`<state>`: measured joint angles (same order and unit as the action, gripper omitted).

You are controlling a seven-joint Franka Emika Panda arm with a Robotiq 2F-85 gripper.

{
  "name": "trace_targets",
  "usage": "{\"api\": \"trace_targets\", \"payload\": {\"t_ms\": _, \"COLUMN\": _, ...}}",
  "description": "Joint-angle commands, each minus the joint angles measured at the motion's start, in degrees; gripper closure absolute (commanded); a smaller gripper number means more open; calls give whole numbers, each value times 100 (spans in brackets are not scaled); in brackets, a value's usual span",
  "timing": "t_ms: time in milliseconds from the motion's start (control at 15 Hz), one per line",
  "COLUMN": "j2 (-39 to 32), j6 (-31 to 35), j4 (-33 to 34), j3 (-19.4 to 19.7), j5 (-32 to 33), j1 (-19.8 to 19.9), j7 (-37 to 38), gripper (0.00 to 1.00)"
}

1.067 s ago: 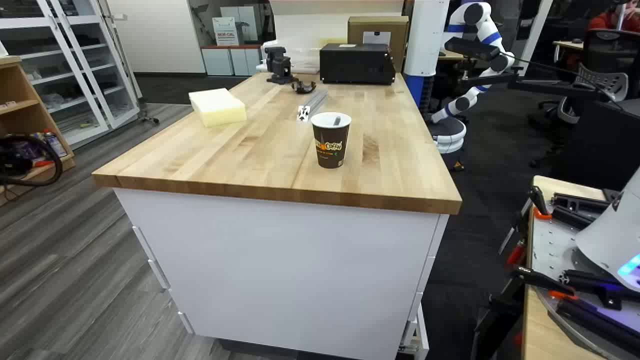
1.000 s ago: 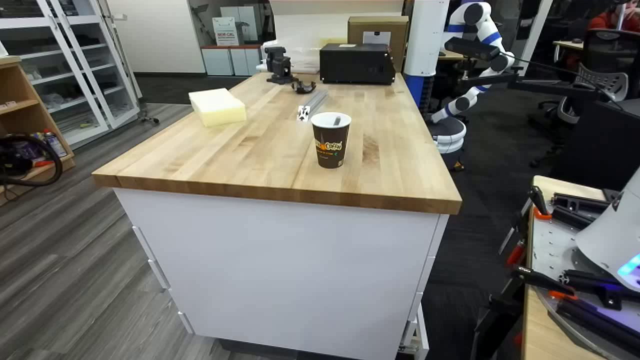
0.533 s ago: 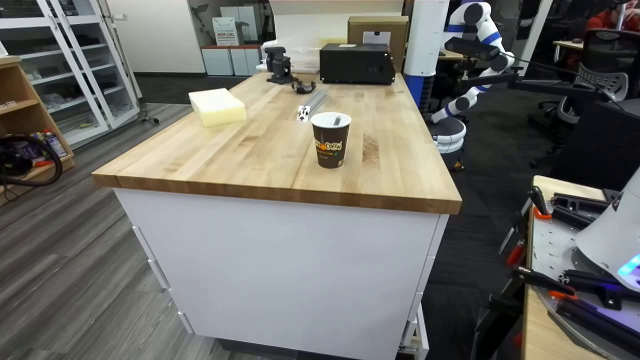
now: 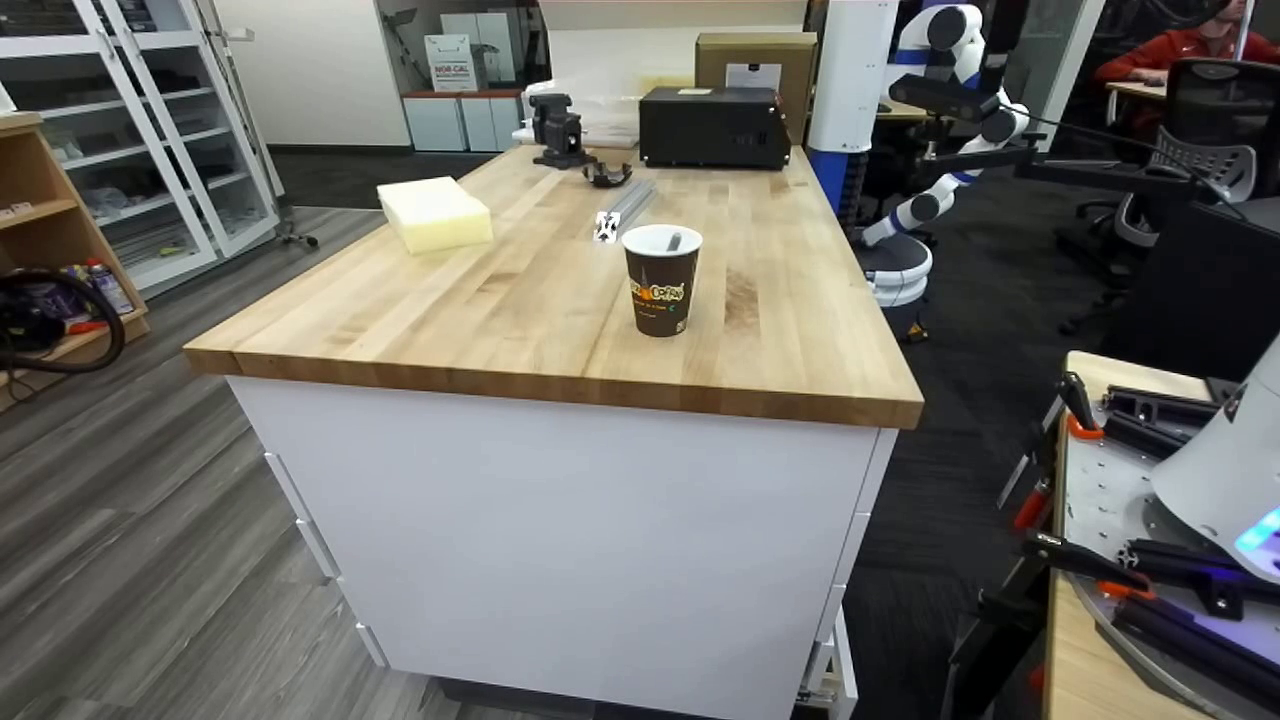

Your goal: Remove the marker from the cup and put it on the table

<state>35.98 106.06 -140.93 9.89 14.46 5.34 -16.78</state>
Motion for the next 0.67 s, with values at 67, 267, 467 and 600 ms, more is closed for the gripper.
{"api": "trace_targets", "payload": {"t_ms": 67, "j2": -733, "j6": 880, "j4": 232, "j3": -194, "j5": -495, "j1": -441, "j7": 73, "gripper": 0}}
{"api": "trace_targets", "payload": {"t_ms": 267, "j2": -1315, "j6": 1253, "j4": 508, "j3": -291, "j5": -1131, "j1": -832, "j7": -183, "gripper": 0}}
{"api": "trace_targets", "payload": {"t_ms": 467, "j2": -1875, "j6": 1406, "j4": 884, "j3": -387, "j5": -1682, "j1": -1137, "j7": -571, "gripper": 0}}
{"api": "trace_targets", "payload": {"t_ms": 600, "j2": -2236, "j6": 1410, "j4": 1174, "j3": -504, "j5": -1852, "j1": -1229, "j7": -777, "gripper": 0}}
